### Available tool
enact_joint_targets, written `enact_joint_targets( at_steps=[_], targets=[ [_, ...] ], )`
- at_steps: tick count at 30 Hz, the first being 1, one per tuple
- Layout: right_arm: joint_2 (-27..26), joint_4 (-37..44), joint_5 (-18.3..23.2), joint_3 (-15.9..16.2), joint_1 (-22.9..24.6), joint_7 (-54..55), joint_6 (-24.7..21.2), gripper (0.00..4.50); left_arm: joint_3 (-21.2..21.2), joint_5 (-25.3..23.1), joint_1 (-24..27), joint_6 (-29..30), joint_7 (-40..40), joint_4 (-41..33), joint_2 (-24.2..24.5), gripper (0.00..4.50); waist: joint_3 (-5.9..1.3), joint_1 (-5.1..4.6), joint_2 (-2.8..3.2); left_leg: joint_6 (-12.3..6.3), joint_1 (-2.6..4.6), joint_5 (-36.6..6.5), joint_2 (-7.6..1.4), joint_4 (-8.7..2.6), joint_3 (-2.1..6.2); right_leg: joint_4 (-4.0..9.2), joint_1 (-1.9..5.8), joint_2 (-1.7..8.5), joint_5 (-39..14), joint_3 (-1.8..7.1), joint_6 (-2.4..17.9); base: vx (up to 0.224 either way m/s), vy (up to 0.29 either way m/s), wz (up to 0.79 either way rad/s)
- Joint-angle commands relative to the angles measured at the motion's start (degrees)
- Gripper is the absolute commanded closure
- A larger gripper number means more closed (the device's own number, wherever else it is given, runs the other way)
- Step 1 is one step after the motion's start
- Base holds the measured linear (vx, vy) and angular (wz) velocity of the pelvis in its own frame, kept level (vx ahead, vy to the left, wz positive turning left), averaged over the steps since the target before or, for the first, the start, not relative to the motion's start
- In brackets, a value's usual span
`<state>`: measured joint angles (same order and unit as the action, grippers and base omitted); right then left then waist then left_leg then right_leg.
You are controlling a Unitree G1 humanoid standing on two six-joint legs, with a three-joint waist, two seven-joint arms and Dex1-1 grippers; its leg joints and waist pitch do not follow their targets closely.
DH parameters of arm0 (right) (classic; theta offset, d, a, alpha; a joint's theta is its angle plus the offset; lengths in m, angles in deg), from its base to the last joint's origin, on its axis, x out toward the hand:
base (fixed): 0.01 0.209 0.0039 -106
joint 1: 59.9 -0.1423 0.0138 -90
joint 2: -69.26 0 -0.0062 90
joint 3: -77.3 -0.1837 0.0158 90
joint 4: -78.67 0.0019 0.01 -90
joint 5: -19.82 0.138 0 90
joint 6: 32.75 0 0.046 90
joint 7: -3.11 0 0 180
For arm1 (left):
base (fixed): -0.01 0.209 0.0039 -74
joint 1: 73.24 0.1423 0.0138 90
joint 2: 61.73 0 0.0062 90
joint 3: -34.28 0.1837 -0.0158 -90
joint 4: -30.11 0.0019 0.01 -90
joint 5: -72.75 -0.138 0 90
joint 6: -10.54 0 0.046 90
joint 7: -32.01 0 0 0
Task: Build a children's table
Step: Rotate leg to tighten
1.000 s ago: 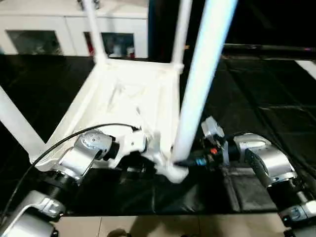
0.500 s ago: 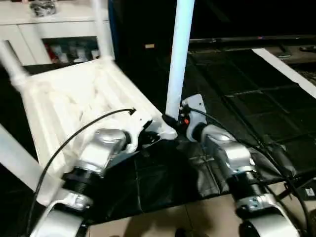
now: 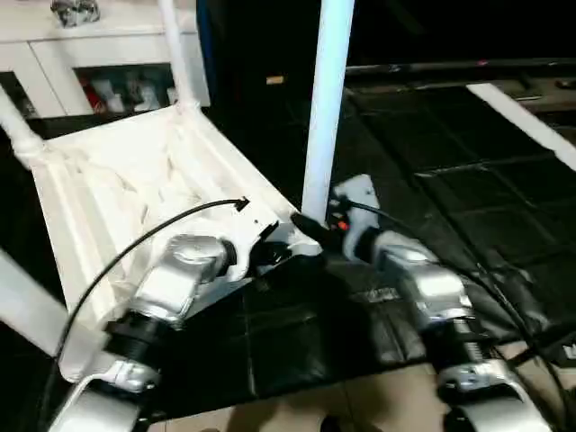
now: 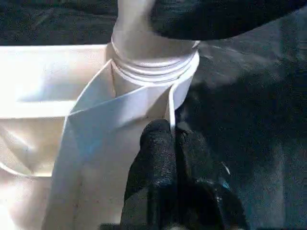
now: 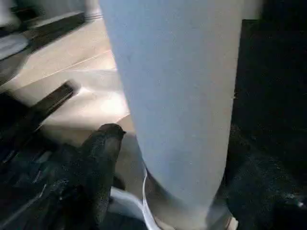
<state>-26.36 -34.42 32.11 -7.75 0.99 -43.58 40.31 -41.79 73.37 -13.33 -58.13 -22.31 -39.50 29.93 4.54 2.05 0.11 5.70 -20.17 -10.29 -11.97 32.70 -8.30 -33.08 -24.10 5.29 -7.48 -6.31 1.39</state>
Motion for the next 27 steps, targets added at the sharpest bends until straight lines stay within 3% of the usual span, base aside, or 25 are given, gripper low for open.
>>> enact_joint_targets(
  at_steps=[1,5,7,11,16,21,27],
  targets=[
    [2.14,1.73,1.75,2.64,0.51,-8.55,1.25,0.92,1.52,1.97,-0.36,-5.06,-5.52,-0.74,0.82,4.5,-4.15,0.52,-0.32,-5.86,-0.6,-9.88,-0.33,-3.09,-1.22,3.65,3.93,2.55,-16.32,2.89,10.79,0.0,0.0,0.0],
    [5.62,2.41,2.63,3.15,1.03,-14.62,1.88,0.61,2.74,2.56,-0.1,-6.23,-9.94,-0.98,2.65,4.5,-4.26,1.74,0.05,-5.93,-0.4,-8.44,-0.6,-3.1,-1.2,3.21,3.94,2.45,-14.49,2.8,12.0,0.0,0.0,0.0],
    [9.35,1.85,2.45,3.67,0.84,-20.75,4.91,0.53,4.17,3.66,-0.02,-8.17,-15.68,-1.33,4.64,4.5,-4.26,2.16,0.32,-5.27,0.12,-9.93,-0.92,-3.15,-1.24,3.07,3.58,2.29,-13.5,2.88,13.17,0.0,0.0,0.0],
    [13.51,1.15,2.75,5.02,0.36,-29.84,8.34,0.53,6.41,4.14,0.19,-10.6,-22.77,-1.99,7.02,4.5,-4.06,3.05,0.34,-5.04,0.58,-12.36,-1.07,-3.25,-1.89,3.01,3.16,2.0,-14.16,3.37,13.66,0.0,0.0,0.0],
    [15.8,0.27,3.48,7.17,-0.68,-37.75,8.58,0.53,8.79,3.45,0.55,-12.85,-26.91,-3.0,8.94,4.5,-3.93,3.44,0.04,-4.05,0.56,-15.1,-1.36,-3.41,-2.2,3.18,3.24,2.26,-17.85,3.44,12.77,0.0,0.0,0.0],
    [15.95,-1.2,3.57,9.32,-1.74,-42.88,9.31,1.05,10.76,3.01,1.08,-14.3,-29.42,-4.65,10.08,4.5,-4.07,3.96,-0.33,-3.75,0.23,-13.33,-1.42,-3.37,-2.13,3.07,3.39,2.54,-19.06,3.49,11.94,0.0,0.0,0.0],
    [15.66,-1.48,4.4,11.37,-2.33,-45.66,8.28,1.41,11.3,3.01,1.1,-14.72,-30.47,-5.25,10.17,4.5,-4.06,4.16,-0.2,-3.59,0.18,-12.62,-1.43,-3.37,-2.14,3.09,3.35,2.49,-19.02,3.49,11.76,0.0,0.0,0.0]
  ],
)
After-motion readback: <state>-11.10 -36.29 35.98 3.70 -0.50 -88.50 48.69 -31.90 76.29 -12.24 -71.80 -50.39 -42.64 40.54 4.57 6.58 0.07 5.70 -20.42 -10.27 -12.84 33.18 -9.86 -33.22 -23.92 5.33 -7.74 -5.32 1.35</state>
